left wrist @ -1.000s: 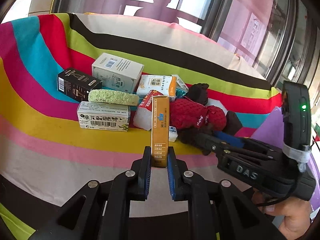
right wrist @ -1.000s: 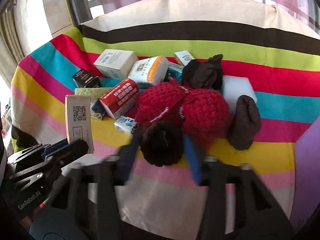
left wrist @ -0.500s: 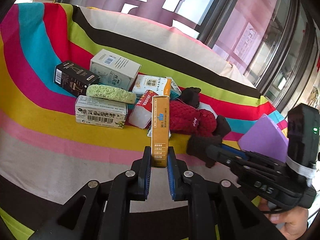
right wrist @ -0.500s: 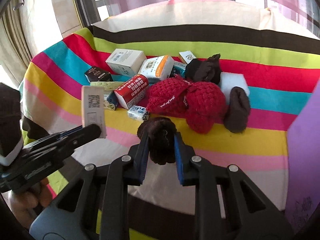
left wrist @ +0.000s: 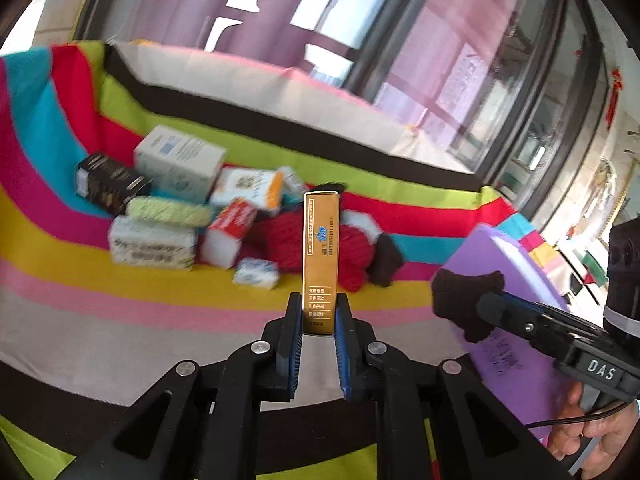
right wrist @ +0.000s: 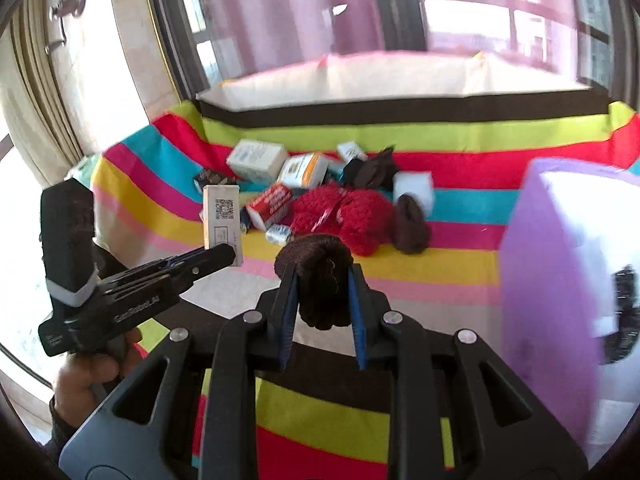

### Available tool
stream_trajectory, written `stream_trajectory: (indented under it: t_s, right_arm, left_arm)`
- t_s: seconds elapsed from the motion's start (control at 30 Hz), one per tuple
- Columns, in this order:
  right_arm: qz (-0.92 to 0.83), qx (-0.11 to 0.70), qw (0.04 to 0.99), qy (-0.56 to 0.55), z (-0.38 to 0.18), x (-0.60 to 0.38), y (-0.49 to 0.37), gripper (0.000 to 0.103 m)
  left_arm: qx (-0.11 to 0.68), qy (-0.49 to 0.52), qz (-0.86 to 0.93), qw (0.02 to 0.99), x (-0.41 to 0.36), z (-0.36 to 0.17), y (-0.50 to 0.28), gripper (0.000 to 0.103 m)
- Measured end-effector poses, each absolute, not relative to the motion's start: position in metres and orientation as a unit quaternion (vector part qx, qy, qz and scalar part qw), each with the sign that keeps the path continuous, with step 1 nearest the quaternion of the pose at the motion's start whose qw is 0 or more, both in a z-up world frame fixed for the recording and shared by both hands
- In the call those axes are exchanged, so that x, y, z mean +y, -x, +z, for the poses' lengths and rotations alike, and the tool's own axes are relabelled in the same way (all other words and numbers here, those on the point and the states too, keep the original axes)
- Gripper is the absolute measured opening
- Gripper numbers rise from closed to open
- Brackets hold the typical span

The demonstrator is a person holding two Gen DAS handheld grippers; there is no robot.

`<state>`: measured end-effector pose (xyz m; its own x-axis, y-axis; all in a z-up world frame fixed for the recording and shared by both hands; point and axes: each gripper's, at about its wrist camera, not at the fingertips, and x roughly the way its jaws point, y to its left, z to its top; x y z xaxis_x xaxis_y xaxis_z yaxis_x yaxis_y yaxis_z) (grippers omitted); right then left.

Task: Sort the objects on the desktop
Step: 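Carry the orange box and brown sock into the purple box and release both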

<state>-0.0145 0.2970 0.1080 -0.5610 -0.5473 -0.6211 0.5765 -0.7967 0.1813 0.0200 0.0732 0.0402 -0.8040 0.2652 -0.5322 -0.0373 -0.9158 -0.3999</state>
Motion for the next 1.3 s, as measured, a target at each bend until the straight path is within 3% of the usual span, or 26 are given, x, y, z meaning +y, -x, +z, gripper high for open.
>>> stream_trajectory:
  t_s: [0.5,1.03,1.3]
  right_arm:
    - [-0.938,-0.017,0.196,-0.285,0.167,0.434,-0.007,0.026]
    - [-0.942,-0.069,0.117,-0.308,0.141,0.517,-0.002,0.029]
    - [-0.939,-0.086,0.107,-0.316,0.13,0.53,0.001,0.032]
  left_arm:
    - [-0.128,0.285,0.918,0.244,0.211,0.093,-0.017,0.015]
    - [-0.082,0.308,0.885,0.338,0.316,0.095,-0.013,0.015]
    - [-0.065,0.328,0.874,0.352,0.333,0.087,-0.013,0.023]
